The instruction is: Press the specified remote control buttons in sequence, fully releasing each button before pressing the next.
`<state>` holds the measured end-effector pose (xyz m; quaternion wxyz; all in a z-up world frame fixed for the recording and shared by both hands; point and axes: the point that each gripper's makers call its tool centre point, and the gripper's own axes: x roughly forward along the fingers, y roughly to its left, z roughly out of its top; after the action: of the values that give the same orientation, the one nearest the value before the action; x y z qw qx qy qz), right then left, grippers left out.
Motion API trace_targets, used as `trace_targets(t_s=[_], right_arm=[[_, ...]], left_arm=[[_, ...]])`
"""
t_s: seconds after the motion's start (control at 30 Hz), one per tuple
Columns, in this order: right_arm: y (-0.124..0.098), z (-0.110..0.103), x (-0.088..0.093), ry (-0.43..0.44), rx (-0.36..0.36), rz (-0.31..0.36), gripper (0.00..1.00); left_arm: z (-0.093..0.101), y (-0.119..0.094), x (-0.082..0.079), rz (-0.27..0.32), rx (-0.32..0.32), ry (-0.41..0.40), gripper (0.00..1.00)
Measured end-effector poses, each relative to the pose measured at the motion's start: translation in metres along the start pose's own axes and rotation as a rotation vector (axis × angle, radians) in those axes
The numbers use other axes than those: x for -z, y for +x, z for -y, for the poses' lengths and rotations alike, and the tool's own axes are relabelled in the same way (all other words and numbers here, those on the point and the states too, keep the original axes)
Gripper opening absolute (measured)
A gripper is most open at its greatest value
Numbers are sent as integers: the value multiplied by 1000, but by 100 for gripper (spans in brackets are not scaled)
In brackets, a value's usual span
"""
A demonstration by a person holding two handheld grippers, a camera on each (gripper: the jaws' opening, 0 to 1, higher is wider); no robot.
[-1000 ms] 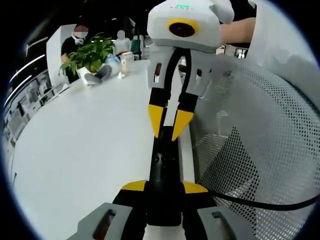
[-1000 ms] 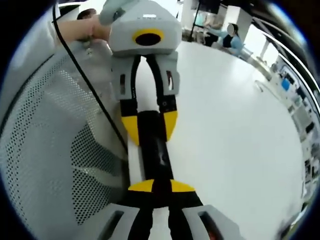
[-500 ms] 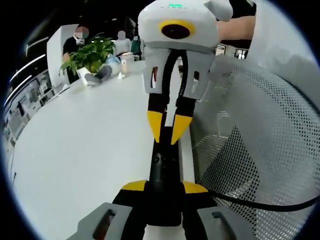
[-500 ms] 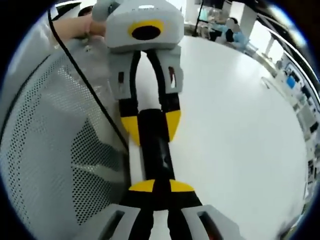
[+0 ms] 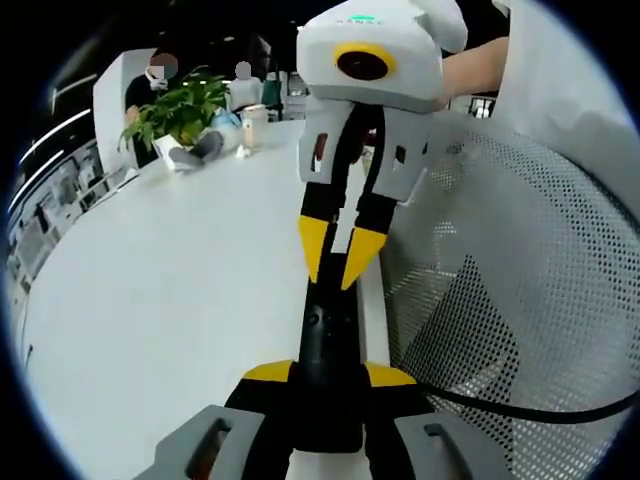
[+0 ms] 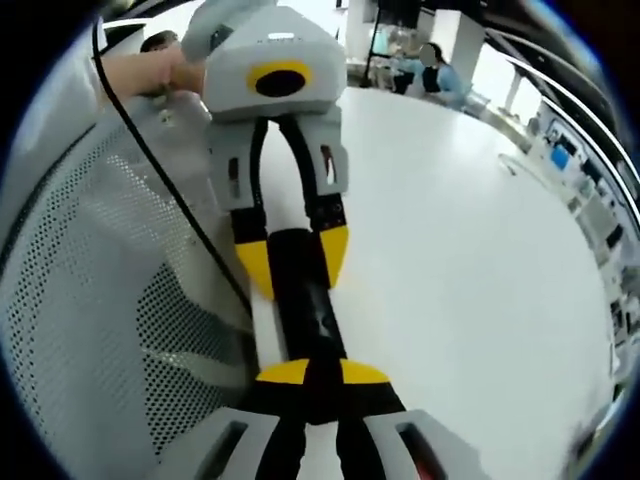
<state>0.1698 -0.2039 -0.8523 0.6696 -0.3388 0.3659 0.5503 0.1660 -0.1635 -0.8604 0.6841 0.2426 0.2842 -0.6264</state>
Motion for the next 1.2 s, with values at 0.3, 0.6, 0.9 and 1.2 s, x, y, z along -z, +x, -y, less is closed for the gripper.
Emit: trace_targets(t_s=[0.3, 0.6, 0.9, 1.2], right_arm=[[4, -4, -6, -65, -50, -9, 5], [5, -3, -5, -4, -83, -19, 4], [5, -4, -5, -44, -91, -60, 4], [4, -4, -6, 12, -27, 50, 4]], left_arm=[[0, 0, -1, 5, 1, -6, 24], [-1, 0, -1, 6, 0, -5, 24], [-1, 0, 0, 7, 1, -7, 24], [-1, 0, 0, 6, 0, -6, 24]])
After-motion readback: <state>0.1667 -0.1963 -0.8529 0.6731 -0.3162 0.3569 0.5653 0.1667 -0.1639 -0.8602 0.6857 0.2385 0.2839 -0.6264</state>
